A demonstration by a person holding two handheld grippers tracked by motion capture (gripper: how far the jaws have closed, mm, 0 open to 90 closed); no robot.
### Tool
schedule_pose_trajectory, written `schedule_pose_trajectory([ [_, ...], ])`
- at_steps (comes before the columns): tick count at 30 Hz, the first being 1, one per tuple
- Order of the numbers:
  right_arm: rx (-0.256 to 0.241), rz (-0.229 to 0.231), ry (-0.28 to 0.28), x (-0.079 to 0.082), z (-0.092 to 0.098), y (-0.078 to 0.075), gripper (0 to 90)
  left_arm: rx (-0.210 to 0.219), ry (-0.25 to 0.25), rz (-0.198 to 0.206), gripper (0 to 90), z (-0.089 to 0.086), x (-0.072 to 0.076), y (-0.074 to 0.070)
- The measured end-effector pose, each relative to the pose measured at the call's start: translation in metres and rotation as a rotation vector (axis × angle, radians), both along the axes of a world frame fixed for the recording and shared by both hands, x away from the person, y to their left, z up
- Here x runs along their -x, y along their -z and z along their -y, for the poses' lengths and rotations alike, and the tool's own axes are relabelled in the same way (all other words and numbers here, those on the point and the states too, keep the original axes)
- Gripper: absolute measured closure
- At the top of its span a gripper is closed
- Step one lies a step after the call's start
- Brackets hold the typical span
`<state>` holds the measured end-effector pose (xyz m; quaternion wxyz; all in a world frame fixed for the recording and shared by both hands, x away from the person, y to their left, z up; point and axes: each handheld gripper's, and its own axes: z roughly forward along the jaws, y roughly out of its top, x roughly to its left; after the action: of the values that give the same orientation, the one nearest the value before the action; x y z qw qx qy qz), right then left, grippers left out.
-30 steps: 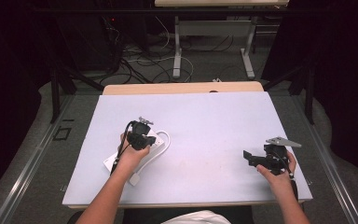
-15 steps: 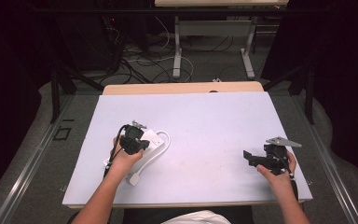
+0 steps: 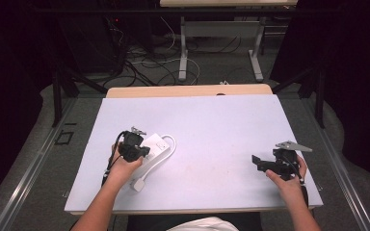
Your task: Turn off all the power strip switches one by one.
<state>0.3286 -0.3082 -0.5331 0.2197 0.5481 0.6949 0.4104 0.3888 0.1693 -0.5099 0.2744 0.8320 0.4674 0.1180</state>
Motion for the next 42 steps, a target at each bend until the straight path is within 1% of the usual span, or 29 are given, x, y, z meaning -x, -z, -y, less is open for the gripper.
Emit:
schedule_pose_trajectory([
  [1, -0.004, 0.005, 0.009, 0.0000, -0.0010, 0.0004, 7.9, 0.002, 0.000, -0.004, 89.6, -0.0005, 0.0000, 0.0002],
  [3, 0.001, 0.006, 0.005, -0.0003, -0.0003, 0.0005, 7.9, 0.003, -0.001, -0.009, 89.5, -0.0015, 0.0003, 0.0005],
  [4, -0.001, 0.000, -0.002, 0.0000, 0.0002, 0.0000, 7.9, 0.003, 0.001, -0.017, 89.3, -0.0024, 0.0002, 0.0004],
  [5, -0.001, 0.000, -0.002, 0.0000, 0.0002, 0.0000, 7.9, 0.003, 0.001, -0.017, 89.3, -0.0024, 0.0002, 0.0004],
  [6, -0.001, 0.000, -0.002, 0.0000, 0.0002, -0.0001, 7.9, 0.006, -0.005, -0.009, 89.1, -0.0023, 0.0005, 0.0011],
  [11, -0.004, -0.003, 0.000, 0.0001, 0.0001, 0.0000, 7.9, 0.006, -0.002, -0.017, 88.7, -0.0023, 0.0010, 0.0030],
  [12, -0.001, 0.000, -0.002, -0.0001, 0.0007, 0.0000, 7.9, 0.003, 0.003, -0.030, 88.5, -0.0026, 0.0007, 0.0029],
  [13, 0.001, 0.002, -0.004, -0.0003, 0.0011, 0.0001, 7.9, 0.003, 0.001, -0.029, 88.5, -0.0023, 0.0005, 0.0037],
  [14, 0.001, 0.002, -0.004, -0.0003, 0.0011, 0.0001, 7.9, 0.005, -0.004, -0.020, 88.5, -0.0018, 0.0004, 0.0050],
  [15, 0.003, 0.002, -0.004, -0.0002, 0.0012, 0.0003, 7.9, -0.003, -0.004, -0.033, 88.4, -0.0020, 0.0005, 0.0046],
  [18, -0.002, -0.003, 0.000, 0.0000, 0.0012, 0.0001, 7.9, -0.004, -0.004, -0.032, 88.4, -0.0021, 0.0003, 0.0062],
  [19, -0.002, -0.003, 0.000, 0.0000, 0.0013, 0.0001, 7.9, 0.002, -0.004, -0.032, 88.4, -0.0021, 0.0003, 0.0067],
  [21, -0.002, -0.003, -0.002, 0.0000, 0.0013, 0.0000, 7.9, -0.002, 0.002, -0.040, 88.4, -0.0022, 0.0005, 0.0060],
  [24, -0.002, -0.003, -0.002, -0.0001, 0.0015, 0.0001, 7.9, 0.003, 0.003, -0.030, 88.5, -0.0018, 0.0005, 0.0068],
  [26, -0.003, -0.003, -0.001, 0.0000, 0.0011, 0.0000, 7.9, 0.003, 0.002, -0.041, 88.5, -0.0020, 0.0009, 0.0062],
  [28, -0.002, -0.002, -0.001, 0.0000, 0.0011, 0.0000, 7.9, 0.005, 0.003, -0.036, 88.5, -0.0019, 0.0010, 0.0066],
  [32, -0.002, -0.003, -0.002, 0.0000, 0.0014, 0.0000, 7.9, 0.007, 0.004, -0.055, 88.5, -0.0028, 0.0013, 0.0056],
  [33, -0.003, -0.003, -0.001, 0.0000, 0.0012, 0.0000, 7.9, 0.005, 0.003, -0.043, 88.5, -0.0026, 0.0011, 0.0062],
  [42, -0.002, -0.001, -0.003, -0.0002, 0.0011, 0.0001, 7.9, 0.007, 0.008, -0.041, 89.2, -0.0035, 0.0008, 0.0064],
])
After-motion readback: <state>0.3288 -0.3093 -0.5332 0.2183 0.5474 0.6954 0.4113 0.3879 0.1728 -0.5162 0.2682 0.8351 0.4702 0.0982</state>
